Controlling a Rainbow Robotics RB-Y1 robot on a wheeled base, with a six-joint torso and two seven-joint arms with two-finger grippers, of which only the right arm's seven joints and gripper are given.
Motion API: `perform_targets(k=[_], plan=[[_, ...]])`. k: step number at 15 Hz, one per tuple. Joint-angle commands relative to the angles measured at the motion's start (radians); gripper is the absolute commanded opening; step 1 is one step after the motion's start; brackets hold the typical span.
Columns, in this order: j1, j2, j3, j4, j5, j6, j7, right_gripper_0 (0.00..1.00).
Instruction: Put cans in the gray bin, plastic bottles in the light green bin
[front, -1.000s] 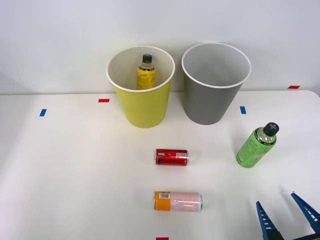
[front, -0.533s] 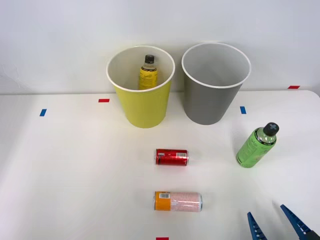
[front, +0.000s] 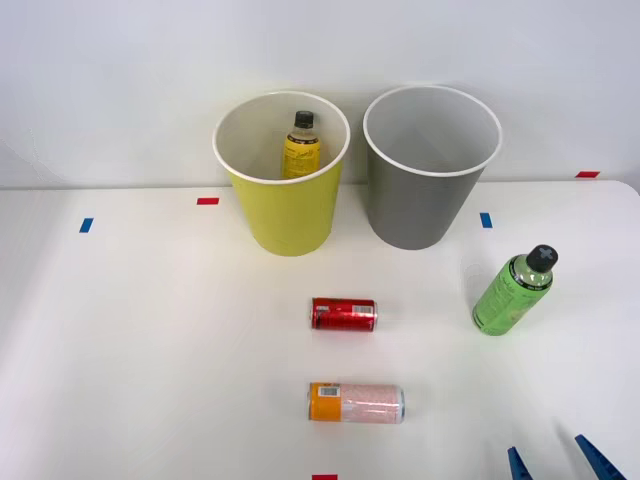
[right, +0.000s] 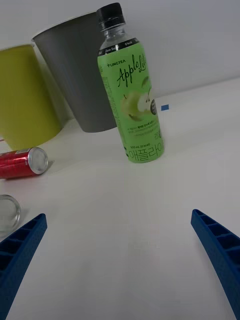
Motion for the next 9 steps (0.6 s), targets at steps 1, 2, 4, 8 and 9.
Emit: perform_targets(k=[1,2,4,8,9], plan=[[0.001,-0.001,-0.001,0.0,-0.001,0.0,0.0,1.0],[0.001,-0.001,-0.001,0.0,-0.001,0.0,0.0,1.0],[0.001,-0.001,-0.001,0.0,-0.001,0.0,0.0,1.0],[0.001,-0.001,-0.001,0.0,-0.001,0.0,0.0,1.0],[0.001,-0.001,-0.001,0.0,-0.001,0.0,0.0,1.0]])
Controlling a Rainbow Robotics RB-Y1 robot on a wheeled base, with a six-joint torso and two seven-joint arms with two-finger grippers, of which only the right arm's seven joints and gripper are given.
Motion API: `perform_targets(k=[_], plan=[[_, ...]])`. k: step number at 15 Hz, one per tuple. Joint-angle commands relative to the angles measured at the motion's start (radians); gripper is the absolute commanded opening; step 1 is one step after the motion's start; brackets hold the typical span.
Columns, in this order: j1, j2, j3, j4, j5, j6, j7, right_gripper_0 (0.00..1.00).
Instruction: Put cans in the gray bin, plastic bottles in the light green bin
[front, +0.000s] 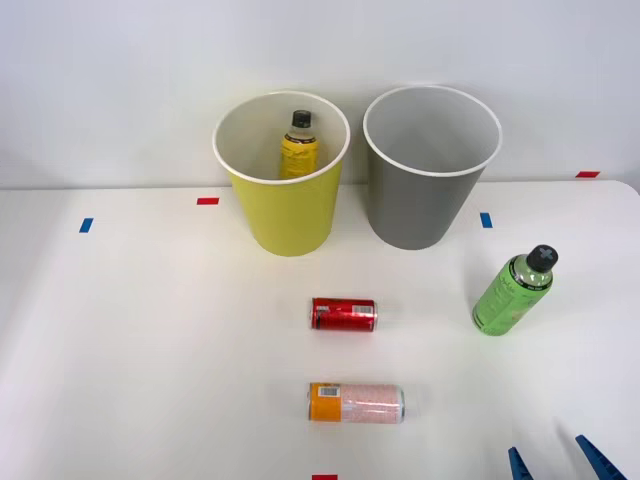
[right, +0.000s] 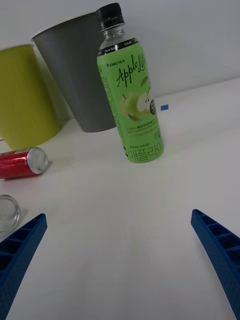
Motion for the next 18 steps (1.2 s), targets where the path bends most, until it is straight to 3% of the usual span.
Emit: perform_targets(k=[1,18], plan=[[0.0,0.0,0.0,0.0,0.0,0.0,0.0,1.0],[0.0,0.0,0.0,0.0,0.0,0.0,0.0,1.0]])
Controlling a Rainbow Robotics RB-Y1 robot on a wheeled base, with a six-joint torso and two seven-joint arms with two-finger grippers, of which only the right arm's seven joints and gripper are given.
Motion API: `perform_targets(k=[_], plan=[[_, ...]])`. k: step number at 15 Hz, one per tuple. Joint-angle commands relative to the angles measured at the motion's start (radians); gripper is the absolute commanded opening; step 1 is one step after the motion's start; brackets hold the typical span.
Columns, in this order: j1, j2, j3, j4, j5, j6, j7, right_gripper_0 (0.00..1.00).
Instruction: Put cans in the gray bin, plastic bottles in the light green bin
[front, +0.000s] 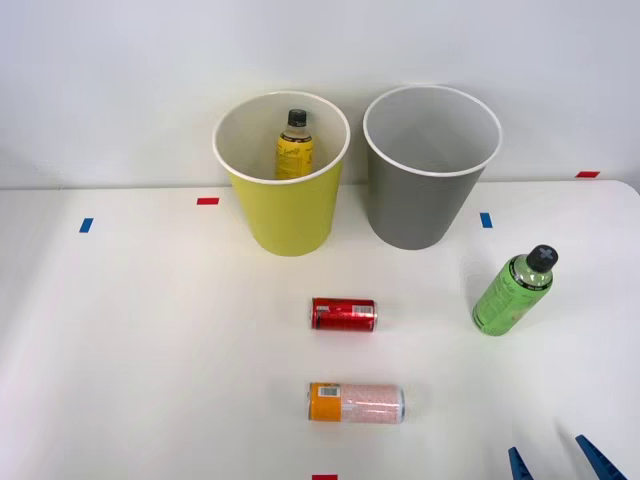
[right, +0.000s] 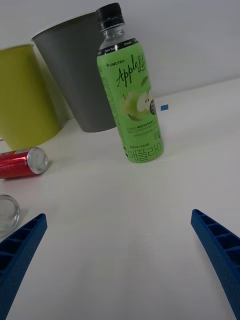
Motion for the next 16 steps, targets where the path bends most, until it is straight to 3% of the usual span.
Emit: perform_targets(k=[1,16], plan=[[0.0,0.0,0.0,0.0,0.0,0.0,0.0,1.0],[0.0,0.0,0.0,0.0,0.0,0.0,0.0,1.0]])
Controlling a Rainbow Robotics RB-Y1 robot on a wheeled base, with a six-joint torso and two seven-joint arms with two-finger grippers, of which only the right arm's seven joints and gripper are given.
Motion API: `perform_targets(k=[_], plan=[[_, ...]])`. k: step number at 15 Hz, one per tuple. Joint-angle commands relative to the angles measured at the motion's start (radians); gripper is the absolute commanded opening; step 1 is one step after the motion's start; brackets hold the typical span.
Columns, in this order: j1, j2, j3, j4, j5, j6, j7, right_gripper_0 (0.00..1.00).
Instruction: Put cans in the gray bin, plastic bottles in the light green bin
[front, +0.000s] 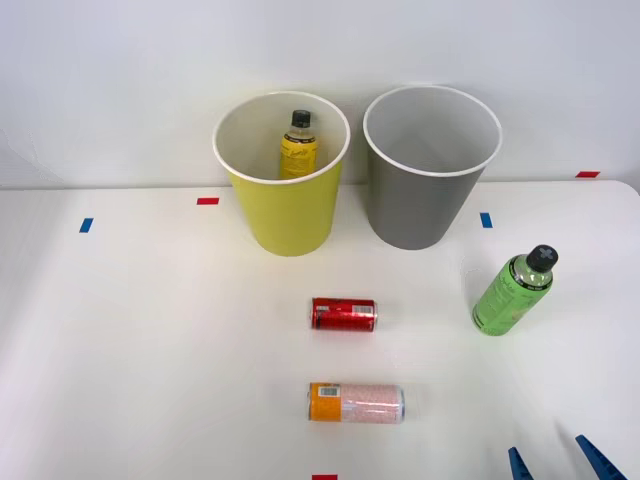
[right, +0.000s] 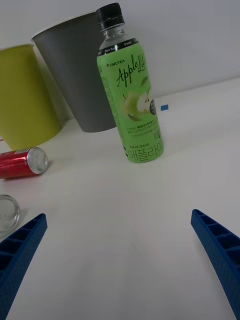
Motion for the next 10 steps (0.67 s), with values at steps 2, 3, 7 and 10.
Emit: perform_targets(k=[2,3,7,10], plan=[[0.0,0.0,0.0,0.0,0.0,0.0,0.0,1.0],[0.0,0.0,0.0,0.0,0.0,0.0,0.0,1.0],[0.0,0.0,0.0,0.0,0.0,0.0,0.0,1.0],[0.0,0.0,0.0,0.0,0.0,0.0,0.0,1.0]])
